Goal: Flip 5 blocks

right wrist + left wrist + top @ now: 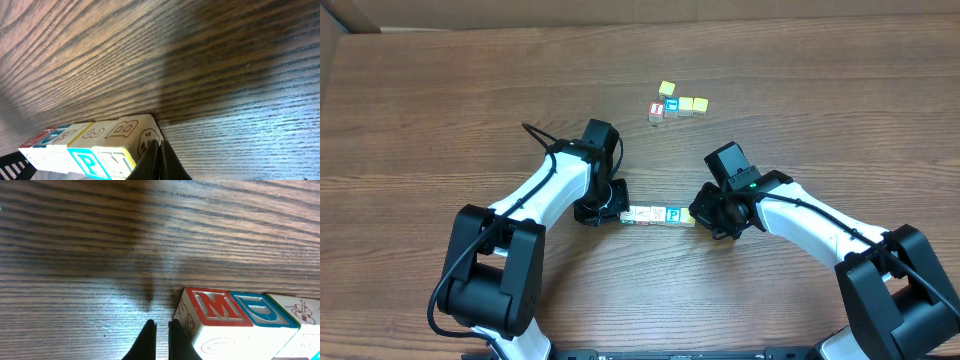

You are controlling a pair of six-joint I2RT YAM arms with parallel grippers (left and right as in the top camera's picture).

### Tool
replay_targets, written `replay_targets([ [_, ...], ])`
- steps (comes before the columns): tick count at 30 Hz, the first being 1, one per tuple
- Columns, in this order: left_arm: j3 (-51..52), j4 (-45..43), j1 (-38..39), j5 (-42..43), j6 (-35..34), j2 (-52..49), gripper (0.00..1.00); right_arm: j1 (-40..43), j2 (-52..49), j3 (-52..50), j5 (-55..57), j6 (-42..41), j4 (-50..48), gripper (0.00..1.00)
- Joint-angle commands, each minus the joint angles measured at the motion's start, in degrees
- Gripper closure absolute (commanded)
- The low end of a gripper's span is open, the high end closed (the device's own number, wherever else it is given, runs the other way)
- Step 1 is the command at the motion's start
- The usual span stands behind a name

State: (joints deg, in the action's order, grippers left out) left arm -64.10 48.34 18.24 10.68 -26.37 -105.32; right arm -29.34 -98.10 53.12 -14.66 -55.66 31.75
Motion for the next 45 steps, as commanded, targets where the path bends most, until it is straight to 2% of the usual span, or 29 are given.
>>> replay_targets([
  [1, 0.17, -0.72, 0.11, 1.18, 2.27, -0.33, 0.96, -0.59, -0.24, -0.28, -2.45, -0.55, -0.15, 0.96],
  [11, 0.17, -1.01, 0.11, 1.18, 3.80, -0.33, 0.96, -0.59, -0.24, -0.28, -3.39, -1.40, 0.00, 0.96],
  [16, -1.42, 1.03, 0.00, 1.11, 7.15, -0.31, 0.96, -0.59, -0.24, -0.28, -3.41, -1.38, 0.00, 0.96],
  [24, -8.09, 6.91, 0.00, -3.67, 7.32, -0.31, 0.96, -0.55, -0.24, -0.28, -3.48, -1.40, -0.04, 0.96],
  [31, -8.83, 8.04, 0.00, -4.04, 7.08, -0.33, 0.96, -0.55, -0.24, -0.28, -3.45, -1.38, 0.02, 0.96],
  [35, -8.92, 8.81, -0.39, -9.25, 7.04, -0.31, 0.96, 0.33, -0.22, 0.15, -3.04, -0.57, 0.09, 0.96],
  [45, -9.77, 11.72, -4.02, -7.82, 5.55, -0.33, 0.96, 4.61, -0.22, 7.39, 0.24, 7.76, 12.17, 0.95],
])
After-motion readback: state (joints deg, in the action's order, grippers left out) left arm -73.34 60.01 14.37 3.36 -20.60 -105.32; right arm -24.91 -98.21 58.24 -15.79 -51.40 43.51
